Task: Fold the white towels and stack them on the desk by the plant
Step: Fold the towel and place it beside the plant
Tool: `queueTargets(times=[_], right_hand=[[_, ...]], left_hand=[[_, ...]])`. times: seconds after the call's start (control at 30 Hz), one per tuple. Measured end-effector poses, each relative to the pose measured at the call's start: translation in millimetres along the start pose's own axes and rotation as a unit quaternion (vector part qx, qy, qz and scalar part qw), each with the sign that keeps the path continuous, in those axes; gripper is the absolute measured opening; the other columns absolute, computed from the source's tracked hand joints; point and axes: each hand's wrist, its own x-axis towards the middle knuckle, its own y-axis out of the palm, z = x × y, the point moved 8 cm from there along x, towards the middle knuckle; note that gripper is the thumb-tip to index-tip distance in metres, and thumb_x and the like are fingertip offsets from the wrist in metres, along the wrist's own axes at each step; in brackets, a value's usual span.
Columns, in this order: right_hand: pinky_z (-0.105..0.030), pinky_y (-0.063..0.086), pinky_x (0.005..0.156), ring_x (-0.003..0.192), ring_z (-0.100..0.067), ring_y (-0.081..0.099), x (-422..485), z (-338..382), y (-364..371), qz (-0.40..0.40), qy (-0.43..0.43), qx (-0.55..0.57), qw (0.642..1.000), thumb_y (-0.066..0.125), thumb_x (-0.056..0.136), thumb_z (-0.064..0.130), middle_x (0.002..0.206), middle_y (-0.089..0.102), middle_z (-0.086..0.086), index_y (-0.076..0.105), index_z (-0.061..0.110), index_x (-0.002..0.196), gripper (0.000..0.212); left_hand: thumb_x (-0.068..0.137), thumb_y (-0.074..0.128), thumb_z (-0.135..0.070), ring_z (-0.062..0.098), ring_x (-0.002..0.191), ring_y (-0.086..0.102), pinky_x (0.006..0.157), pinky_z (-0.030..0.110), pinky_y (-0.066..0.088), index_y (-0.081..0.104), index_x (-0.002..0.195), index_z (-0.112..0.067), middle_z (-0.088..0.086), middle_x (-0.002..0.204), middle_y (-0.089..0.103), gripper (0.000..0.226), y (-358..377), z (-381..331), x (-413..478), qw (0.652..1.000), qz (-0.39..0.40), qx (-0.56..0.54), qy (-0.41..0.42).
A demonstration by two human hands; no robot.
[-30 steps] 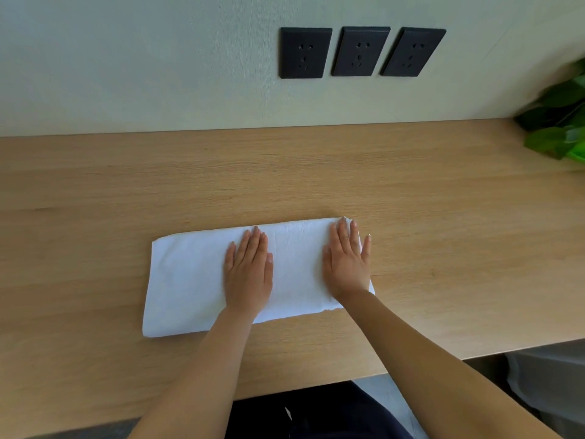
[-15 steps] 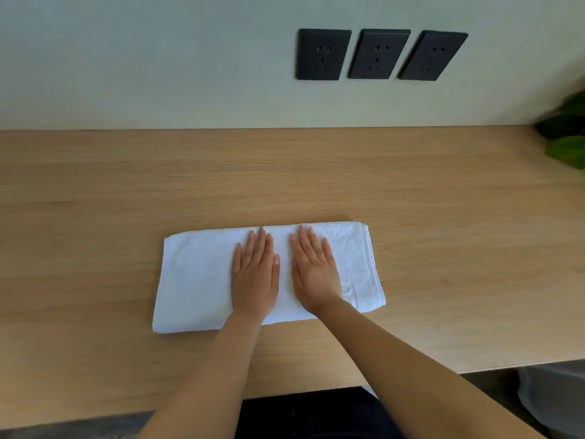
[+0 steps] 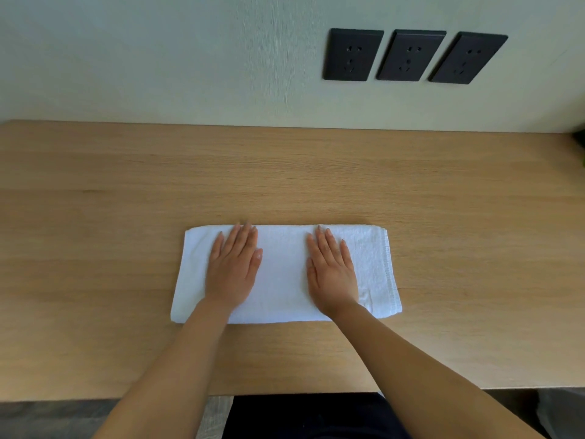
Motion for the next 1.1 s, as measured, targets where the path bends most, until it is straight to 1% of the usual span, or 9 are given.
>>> queueTargets(times=[0.3, 0.47, 0.57, 0.6, 0.67, 0.73, 0.8, 0.9, 1.1], right_hand=[[-0.037, 0.0, 0.118, 0.147, -0.019, 0.01, -0.1, -0.4, 1.2, 0.001, -0.005, 0.006, 1.0, 0.02, 0.099, 0.028, 0.157, 0.021, -0.006, 0.028, 0.013, 0.15, 0.054], [-0.033, -0.008, 0.119, 0.147, -0.015, 0.002, 0.5, -0.4, 0.5, 0.001, -0.008, 0.021, 1.0, 0.015, 0.098, 0.031, 0.159, 0.016, -0.004, 0.025, 0.013, 0.151, 0.056], [-0.028, -0.008, 0.119, 0.144, -0.008, -0.002, 0.5, -1.7, -6.3, 0.007, 0.021, 0.135, 0.991, 0.027, 0.1, 0.024, 0.158, 0.015, -0.001, 0.029, 0.013, 0.149, 0.051], [-0.027, 0.001, 0.12, 0.143, -0.006, 0.006, -2.8, -2.4, -12.6, 0.002, 0.052, 0.211, 0.976, 0.036, 0.1, 0.019, 0.156, 0.022, 0.001, 0.036, 0.012, 0.146, 0.047], [-0.023, 0.03, 0.112, 0.133, -0.003, 0.038, -16.8, -4.0, -26.4, -0.009, 0.141, 0.384, 0.912, 0.051, 0.098, 0.017, 0.141, 0.048, 0.006, 0.053, 0.016, 0.134, 0.036], [-0.02, 0.05, 0.088, 0.103, -0.008, 0.063, -36.8, 0.6, -33.3, 0.006, 0.213, 0.507, 0.835, 0.058, 0.095, 0.021, 0.109, 0.07, 0.004, 0.065, 0.018, 0.111, 0.017], [-0.025, 0.055, 0.073, 0.083, -0.017, 0.07, -57.8, 7.9, -30.2, 0.049, 0.268, 0.563, 0.78, 0.059, 0.094, 0.026, 0.086, 0.073, -0.004, 0.067, 0.011, 0.095, 0.017], [-0.027, 0.057, 0.07, 0.077, -0.018, 0.072, -86.1, 16.9, -14.3, 0.151, 0.338, 0.583, 0.723, 0.054, 0.096, 0.036, 0.084, 0.075, -0.008, 0.068, 0.005, 0.093, 0.034], [-0.032, 0.057, 0.076, 0.086, -0.021, 0.071, -113.4, 13.7, 7.4, 0.264, 0.447, 0.588, 0.62, 0.048, 0.097, 0.045, 0.091, 0.074, -0.014, 0.067, 0.002, 0.097, 0.048]], left_hand=[[0.097, 0.002, -0.049, 0.017, 0.148, 0.004, 0.119, 0.035, -0.004, 0.024, 0.15, -0.022, 0.004, 0.159, 0.014, 0.064, -6.1, 41.9, 0.1, 0.999, -0.01, 0.001, -0.049], [0.099, 0.005, -0.049, 0.018, 0.147, -0.008, 0.119, 0.038, -0.008, 0.015, 0.152, -0.022, 0.007, 0.161, 0.002, 0.06, -5.0, 44.1, -0.5, 0.995, 0.008, -0.012, -0.103], [0.103, 0.025, -0.038, 0.01, 0.146, -0.01, 0.119, 0.036, -0.009, 0.016, 0.152, -0.018, 0.0, 0.16, 0.003, 0.053, -14.8, 27.8, -11.8, 0.97, -0.021, -0.178, -0.166], [0.103, 0.031, -0.034, 0.005, 0.145, -0.002, 0.12, 0.033, -0.001, 0.021, 0.151, -0.018, -0.007, 0.158, 0.011, 0.052, -19.9, 15.1, -21.4, 0.937, -0.046, -0.291, -0.186], [0.1, 0.043, -0.032, -0.003, 0.137, 0.028, 0.115, 0.023, 0.024, 0.038, 0.145, -0.021, -0.018, 0.145, 0.035, 0.046, -29.6, -12.7, -46.6, 0.844, -0.095, -0.483, -0.214], [0.096, 0.05, -0.033, -0.004, 0.115, 0.054, 0.097, 0.015, 0.043, 0.057, 0.128, -0.026, -0.019, 0.124, 0.059, 0.033, -35.8, -36.0, -73.5, 0.797, -0.13, -0.54, -0.238], [0.095, 0.052, -0.034, 0.005, 0.092, 0.066, 0.077, 0.014, 0.051, 0.068, 0.11, -0.022, -0.011, 0.098, 0.071, 0.025, -28.5, -49.3, -92.6, 0.767, -0.13, -0.564, -0.278], [0.096, 0.054, -0.032, 0.015, 0.07, 0.068, 0.057, 0.024, 0.055, 0.072, 0.088, -0.014, 0.002, 0.073, 0.071, 0.026, -4.8, -59.0, -106.7, 0.732, -0.093, -0.586, -0.335], [0.091, 0.061, -0.038, 0.022, 0.062, 0.069, 0.055, 0.031, 0.056, 0.072, 0.074, -0.004, 0.008, 0.064, 0.071, 0.04, 30.6, -52.5, -125.5, 0.698, -0.036, -0.574, -0.426]])
